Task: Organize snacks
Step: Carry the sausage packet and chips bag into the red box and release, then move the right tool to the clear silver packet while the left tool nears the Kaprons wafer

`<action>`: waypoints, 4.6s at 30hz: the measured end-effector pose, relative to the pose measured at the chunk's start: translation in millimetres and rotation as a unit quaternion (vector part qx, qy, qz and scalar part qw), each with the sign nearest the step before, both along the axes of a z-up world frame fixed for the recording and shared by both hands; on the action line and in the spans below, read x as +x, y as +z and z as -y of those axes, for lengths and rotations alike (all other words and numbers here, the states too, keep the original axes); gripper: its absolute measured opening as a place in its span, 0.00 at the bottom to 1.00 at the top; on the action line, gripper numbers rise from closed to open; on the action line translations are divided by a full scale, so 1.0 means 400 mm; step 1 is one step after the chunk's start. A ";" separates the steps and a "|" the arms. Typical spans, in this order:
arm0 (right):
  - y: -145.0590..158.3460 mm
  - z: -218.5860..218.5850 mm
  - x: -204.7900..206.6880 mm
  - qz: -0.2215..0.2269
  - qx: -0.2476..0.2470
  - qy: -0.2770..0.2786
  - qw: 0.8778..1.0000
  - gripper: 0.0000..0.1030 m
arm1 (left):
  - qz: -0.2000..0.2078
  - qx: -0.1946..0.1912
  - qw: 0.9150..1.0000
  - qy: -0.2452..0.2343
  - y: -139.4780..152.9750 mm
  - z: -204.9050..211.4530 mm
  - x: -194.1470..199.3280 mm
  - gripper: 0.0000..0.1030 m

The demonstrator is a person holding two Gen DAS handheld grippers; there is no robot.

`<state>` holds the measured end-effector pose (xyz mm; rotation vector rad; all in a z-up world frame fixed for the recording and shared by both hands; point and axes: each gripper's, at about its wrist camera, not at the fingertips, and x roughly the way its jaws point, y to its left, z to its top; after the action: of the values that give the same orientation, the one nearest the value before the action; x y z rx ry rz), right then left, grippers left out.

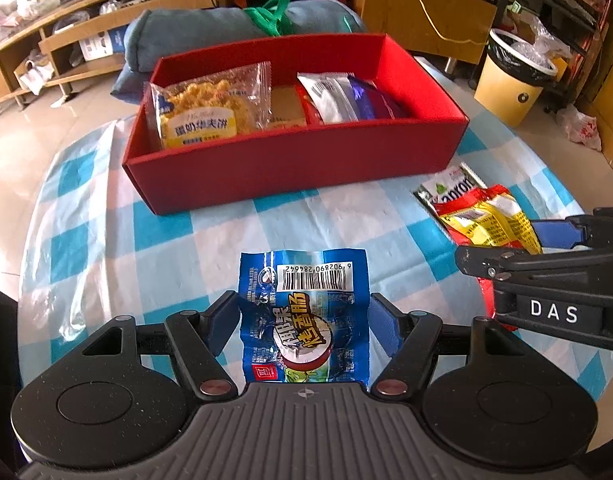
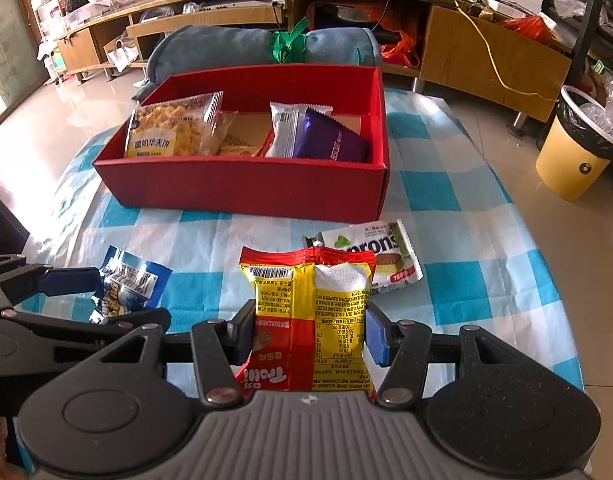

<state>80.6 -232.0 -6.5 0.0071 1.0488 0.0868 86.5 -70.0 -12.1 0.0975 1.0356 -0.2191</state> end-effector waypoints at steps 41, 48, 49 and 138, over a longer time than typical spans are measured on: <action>0.040 -0.004 0.401 0.045 0.045 -0.012 0.998 0.48 | 0.052 -0.003 0.996 0.078 0.095 -0.039 0.364 0.73; 0.011 -0.004 0.426 0.035 0.039 -0.013 0.999 0.48 | 0.044 0.003 0.996 0.083 0.075 -0.036 0.388 0.73; 0.007 -0.004 0.429 0.033 0.039 -0.014 0.999 0.48 | 0.044 0.005 0.996 0.084 0.074 -0.035 0.391 0.73; -0.093 0.005 -0.274 -0.133 0.111 -0.203 0.964 0.53 | 0.004 -0.024 0.987 -0.162 0.035 0.224 0.103 0.83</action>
<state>-29.0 -234.1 -43.9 0.4479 1.2812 -0.1748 127.5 -159.7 1.9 0.2228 1.0021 -0.5378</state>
